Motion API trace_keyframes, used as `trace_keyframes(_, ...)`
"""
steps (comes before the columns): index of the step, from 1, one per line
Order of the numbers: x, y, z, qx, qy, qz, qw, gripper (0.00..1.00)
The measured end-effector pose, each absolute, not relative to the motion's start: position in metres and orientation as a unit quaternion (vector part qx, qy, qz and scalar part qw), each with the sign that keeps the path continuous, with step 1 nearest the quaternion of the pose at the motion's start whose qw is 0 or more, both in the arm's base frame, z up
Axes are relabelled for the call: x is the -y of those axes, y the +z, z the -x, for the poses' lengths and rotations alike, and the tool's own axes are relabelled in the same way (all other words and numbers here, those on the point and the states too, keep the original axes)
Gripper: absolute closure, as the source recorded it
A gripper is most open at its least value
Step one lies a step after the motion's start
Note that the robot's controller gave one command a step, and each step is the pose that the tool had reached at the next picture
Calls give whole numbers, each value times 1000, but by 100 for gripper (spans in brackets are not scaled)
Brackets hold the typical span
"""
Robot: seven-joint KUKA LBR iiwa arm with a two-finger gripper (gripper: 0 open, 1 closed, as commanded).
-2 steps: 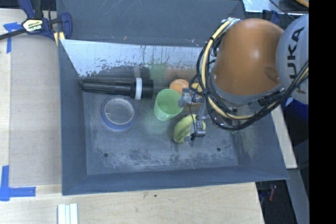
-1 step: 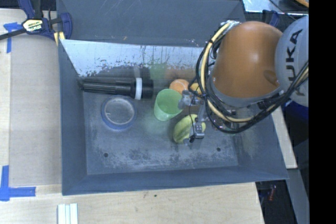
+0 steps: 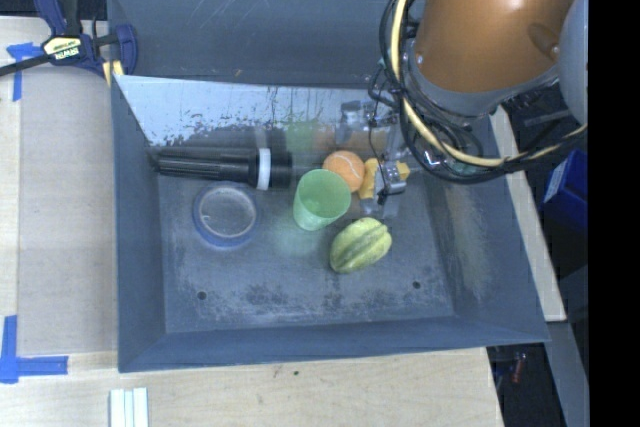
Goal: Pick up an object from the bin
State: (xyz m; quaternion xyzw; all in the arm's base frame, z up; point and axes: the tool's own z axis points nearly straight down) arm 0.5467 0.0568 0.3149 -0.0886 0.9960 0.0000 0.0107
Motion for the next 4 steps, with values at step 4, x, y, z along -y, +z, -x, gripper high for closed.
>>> trace_keyframes(4,-66,396,-549,-1000,0,-5,8,0)
